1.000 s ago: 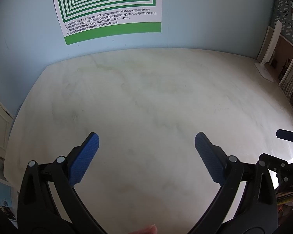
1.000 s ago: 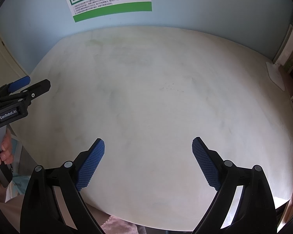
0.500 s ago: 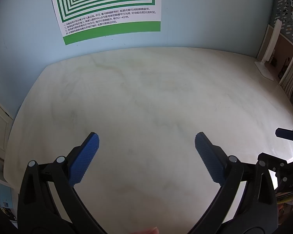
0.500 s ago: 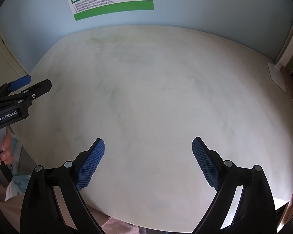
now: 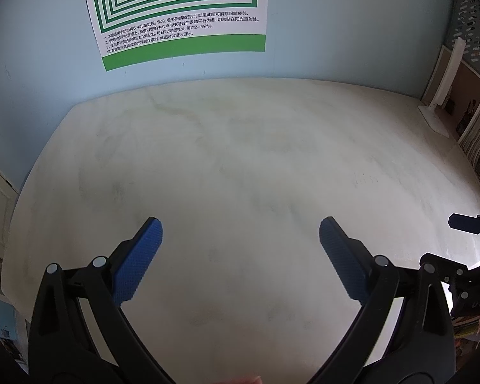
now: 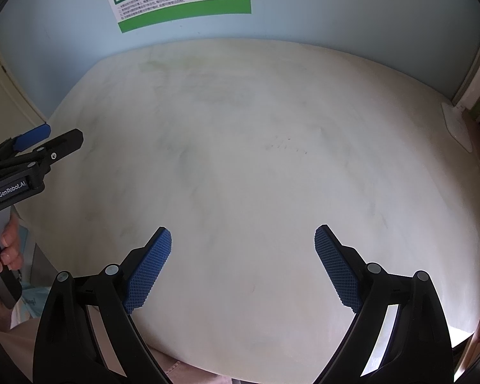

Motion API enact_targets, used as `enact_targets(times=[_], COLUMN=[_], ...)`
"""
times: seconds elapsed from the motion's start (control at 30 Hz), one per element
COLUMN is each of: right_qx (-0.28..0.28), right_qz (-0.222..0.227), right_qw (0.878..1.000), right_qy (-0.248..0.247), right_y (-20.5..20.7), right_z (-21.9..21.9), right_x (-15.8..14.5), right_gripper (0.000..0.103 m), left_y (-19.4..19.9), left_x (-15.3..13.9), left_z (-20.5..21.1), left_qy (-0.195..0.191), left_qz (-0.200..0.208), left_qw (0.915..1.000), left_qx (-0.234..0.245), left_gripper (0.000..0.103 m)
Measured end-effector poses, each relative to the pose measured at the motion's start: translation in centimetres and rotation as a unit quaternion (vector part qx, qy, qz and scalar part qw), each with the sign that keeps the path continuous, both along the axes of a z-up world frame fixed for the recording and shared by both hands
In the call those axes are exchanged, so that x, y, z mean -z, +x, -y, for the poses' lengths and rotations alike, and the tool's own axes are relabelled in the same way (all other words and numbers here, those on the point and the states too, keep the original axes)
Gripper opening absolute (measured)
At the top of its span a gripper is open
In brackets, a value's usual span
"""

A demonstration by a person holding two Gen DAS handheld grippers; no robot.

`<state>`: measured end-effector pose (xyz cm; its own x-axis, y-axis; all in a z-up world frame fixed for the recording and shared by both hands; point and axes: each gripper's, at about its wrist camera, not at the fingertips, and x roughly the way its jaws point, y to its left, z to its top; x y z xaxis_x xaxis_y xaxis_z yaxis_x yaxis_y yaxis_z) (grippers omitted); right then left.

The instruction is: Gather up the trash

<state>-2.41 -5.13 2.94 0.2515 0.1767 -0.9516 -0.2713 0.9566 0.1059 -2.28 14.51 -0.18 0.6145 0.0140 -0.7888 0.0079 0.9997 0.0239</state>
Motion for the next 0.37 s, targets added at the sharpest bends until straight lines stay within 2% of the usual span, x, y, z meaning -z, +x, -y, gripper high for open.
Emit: enact_targets(times=[0.37], right_qx=[0.005], right_qz=[-0.009], right_qw=[1.0], right_qy=[0.002], right_y=[0.59], right_z=[0.25], right_x=[0.34], right_gripper=[0.09], left_y=[0.7], left_x=[0.77], left_z=[0.41], left_qy=[0.017], left_qz=[-0.015], left_qw=[0.9997], left_qx=[0.006], left_gripper=[0.096])
